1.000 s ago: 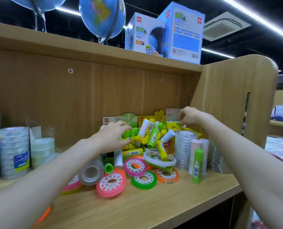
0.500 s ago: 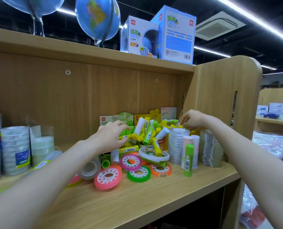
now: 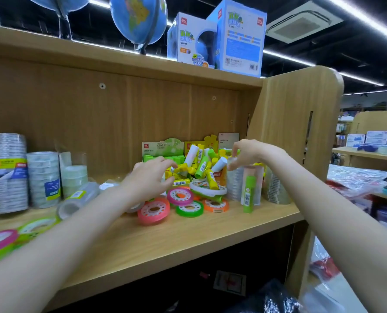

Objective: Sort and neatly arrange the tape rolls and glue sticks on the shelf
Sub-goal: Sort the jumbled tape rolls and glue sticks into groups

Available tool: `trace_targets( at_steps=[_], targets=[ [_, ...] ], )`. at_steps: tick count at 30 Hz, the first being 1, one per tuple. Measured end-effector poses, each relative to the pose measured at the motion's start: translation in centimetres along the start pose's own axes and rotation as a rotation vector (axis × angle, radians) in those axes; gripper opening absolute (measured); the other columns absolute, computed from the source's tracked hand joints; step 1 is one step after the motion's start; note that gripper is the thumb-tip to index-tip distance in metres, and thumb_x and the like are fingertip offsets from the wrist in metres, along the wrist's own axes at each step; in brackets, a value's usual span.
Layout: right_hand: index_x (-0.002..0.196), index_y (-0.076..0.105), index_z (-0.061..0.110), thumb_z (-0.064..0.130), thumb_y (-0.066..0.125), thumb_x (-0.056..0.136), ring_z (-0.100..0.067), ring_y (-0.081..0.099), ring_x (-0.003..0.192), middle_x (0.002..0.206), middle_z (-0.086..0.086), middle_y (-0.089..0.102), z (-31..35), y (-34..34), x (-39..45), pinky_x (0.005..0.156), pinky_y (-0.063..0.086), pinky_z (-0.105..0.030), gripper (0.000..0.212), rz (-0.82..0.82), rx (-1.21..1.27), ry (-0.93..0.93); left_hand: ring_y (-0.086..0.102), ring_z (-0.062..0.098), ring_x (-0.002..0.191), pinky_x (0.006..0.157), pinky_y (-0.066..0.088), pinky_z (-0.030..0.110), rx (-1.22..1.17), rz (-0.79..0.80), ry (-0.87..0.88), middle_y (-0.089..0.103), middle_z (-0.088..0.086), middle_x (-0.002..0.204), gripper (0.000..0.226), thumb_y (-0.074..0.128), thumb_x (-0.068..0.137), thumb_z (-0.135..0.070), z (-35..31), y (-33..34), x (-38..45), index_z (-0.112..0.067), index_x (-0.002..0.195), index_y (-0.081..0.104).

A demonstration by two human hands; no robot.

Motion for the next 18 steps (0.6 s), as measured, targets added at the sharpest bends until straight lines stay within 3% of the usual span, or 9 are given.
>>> trace_targets(
  at_steps=[3,8,11,15,18],
  targets=[
    [0.114,0.056,0.007,0.035,0.077,0.072,-0.021,0.051,0.088,0.107,-0.006,0.052,0.2,-0.3,0.2,0.071,0.049,-0.034,0.054,-0.022,0.079,0.008,0.044,0.014,0.122,0.099,0.034,0.035,0.002,-0.027,0.010,0.049,-0.003,0.129,0.036,0.047,0.094,-0.029,-0.1,-0.4,-0.4,-0.023,0.130,0.047],
    [0.105,0.054,0.011,0.034,0.079,0.070,-0.018,0.048,0.091,0.102,-0.004,0.053,0.9,-3.8,0.1,0.070,0.038,-0.028,0.049,-0.316,0.347,-0.078,0.045,0.016,0.122,0.101,0.035,0.036,-0.058,-0.073,0.012,0.050,-0.003,0.129,0.039,0.047,0.094,-0.030,-0.5,-0.9,-0.1,-0.021,0.132,0.045],
    [0.101,0.056,0.016,0.036,0.080,0.068,-0.017,0.053,0.093,0.102,-0.002,0.058,2.6,-5.3,-0.9,0.066,0.040,-0.024,0.046,-0.421,0.450,-0.200,0.041,0.015,0.129,0.104,0.032,0.029,-0.342,-0.162,-0.005,0.044,0.000,0.139,0.056,0.058,0.089,-0.034,-1.4,-1.7,0.4,-0.019,0.139,0.035],
    [0.106,0.059,0.019,0.037,0.081,0.068,-0.012,0.061,0.096,0.101,0.000,0.065,5.5,-5.2,-3.1,0.077,0.048,-0.022,0.047,-0.284,0.585,-0.368,0.043,0.013,0.125,0.098,0.040,0.028,-0.782,-0.132,-0.061,0.042,0.000,0.137,0.087,0.071,0.077,-0.041,-3.2,-1.9,1.5,-0.026,0.145,0.017],
    [0.111,0.059,0.018,0.038,0.074,0.075,-0.012,0.063,0.096,0.103,-0.002,0.067,6.4,-4.4,-4.3,0.079,0.052,-0.025,0.043,-0.129,0.693,-0.403,0.058,0.014,0.110,0.084,0.050,0.023,-0.950,-0.129,-0.029,0.057,0.002,0.122,0.066,0.074,0.078,-0.029,-4.4,-1.8,2.0,-0.026,0.130,0.034]
  ],
)
Point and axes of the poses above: each hand's wrist, its own x-axis towards the middle knuckle, its own y-axis out of the palm, z = x × y, the point moved 5 cm from there along x, towards the middle knuckle
